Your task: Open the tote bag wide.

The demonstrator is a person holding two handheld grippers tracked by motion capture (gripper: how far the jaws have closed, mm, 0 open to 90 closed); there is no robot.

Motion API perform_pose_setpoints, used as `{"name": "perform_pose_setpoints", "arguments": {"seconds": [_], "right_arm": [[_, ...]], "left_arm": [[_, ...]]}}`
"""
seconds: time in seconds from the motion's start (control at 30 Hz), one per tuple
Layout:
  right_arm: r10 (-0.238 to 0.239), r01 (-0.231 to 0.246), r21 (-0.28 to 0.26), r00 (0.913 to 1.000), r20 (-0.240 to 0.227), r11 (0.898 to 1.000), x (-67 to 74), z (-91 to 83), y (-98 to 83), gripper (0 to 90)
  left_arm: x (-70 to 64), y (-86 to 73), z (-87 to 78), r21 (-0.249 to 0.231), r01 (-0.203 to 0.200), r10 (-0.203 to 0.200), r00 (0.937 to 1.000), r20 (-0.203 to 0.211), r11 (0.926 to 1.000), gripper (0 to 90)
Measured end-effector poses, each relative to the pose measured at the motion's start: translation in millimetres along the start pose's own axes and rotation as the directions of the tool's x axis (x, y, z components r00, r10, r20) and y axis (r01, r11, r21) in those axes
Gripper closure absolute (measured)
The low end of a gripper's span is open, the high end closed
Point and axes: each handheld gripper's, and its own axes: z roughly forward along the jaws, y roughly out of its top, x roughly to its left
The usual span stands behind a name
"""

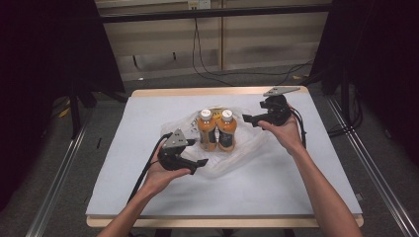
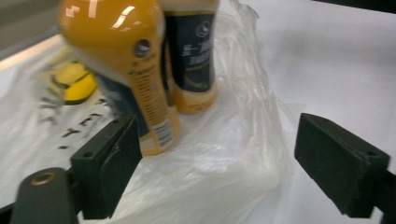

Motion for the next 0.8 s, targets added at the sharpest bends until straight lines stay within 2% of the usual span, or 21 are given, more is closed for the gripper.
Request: {"name": "perform_pose_setpoints", "arguments": {"seconds": [0.03,0.2,0.27,0.37,0.43,0.53,0.57,0.63,0.7,0.77,0.8], "right_arm": [[0.0,0.0,0.0,1.0,-0.009,1.0,0.3,-2.3,-1.0,7.5],[-0.004,0.003,-0.022,1.0,-0.007,1.0,3.4,-19.6,-10.1,5.7],[-0.012,0.012,-0.026,0.9999,-0.004,1.0,5.3,-27.3,-14.8,6.0],[-0.003,0.003,-0.049,1.0,-0.001,0.999,8.0,-41.0,-23.0,6.4],[0.015,-0.015,-0.077,0.9999,-0.002,0.997,9.9,-51.0,-28.8,6.4],[0.025,-0.024,-0.099,0.9997,0.009,0.995,11.9,-65.5,-38.7,6.5],[0.033,-0.031,-0.099,0.9994,0.011,0.995,12.7,-68.6,-40.8,6.5],[0.04,-0.038,-0.11,0.999,0.019,0.993,14.2,-76.9,-47.6,6.4],[0.042,-0.038,-0.115,0.9988,0.027,0.993,16.2,-84.4,-54.6,6.8],[0.05,-0.046,-0.119,0.9984,0.027,0.992,18.4,-92.6,-62.2,9.1],[0.047,-0.042,-0.117,0.9983,0.035,0.992,20.3,-97.6,-67.3,9.1]], "left_arm": [[2.5,-0.5,-4.7,0.001,-0.011,0.011,0.9999,-0.012,0.9999,13.3],[10.2,-8.6,-19.3,-0.003,0.017,-0.017,0.9986,-0.05,0.9999,10.8],[14.1,-14.2,-25.1,0.008,0.009,-0.008,0.9975,-0.071,0.9999,9.8],[15.7,-21.6,-33.2,0.009,0.028,-0.027,0.9951,-0.095,0.9996,8.3],[13.8,-26.4,-38.5,0.005,0.045,-0.043,0.9906,-0.129,0.999,5.6],[12.2,-31.4,-47.9,-0.003,0.067,-0.067,0.9864,-0.151,0.9978,5.2],[11.9,-33.8,-51.3,-0.02,0.087,-0.089,0.9857,-0.144,0.996,4.7],[11.4,-37.4,-58.2,-0.018,0.086,-0.088,0.9824,-0.165,0.9961,4.4],[11.4,-41.0,-62.9,-0.017,0.086,-0.087,0.9828,-0.163,0.9962,3.2],[9.9,-46.3,-68.1,-0.027,0.098,-0.101,0.9802,-0.17,0.9948,3.2],[8.6,-47.8,-70.2,-0.015,0.097,-0.098,0.979,-0.178,0.9952,3.0]]}}
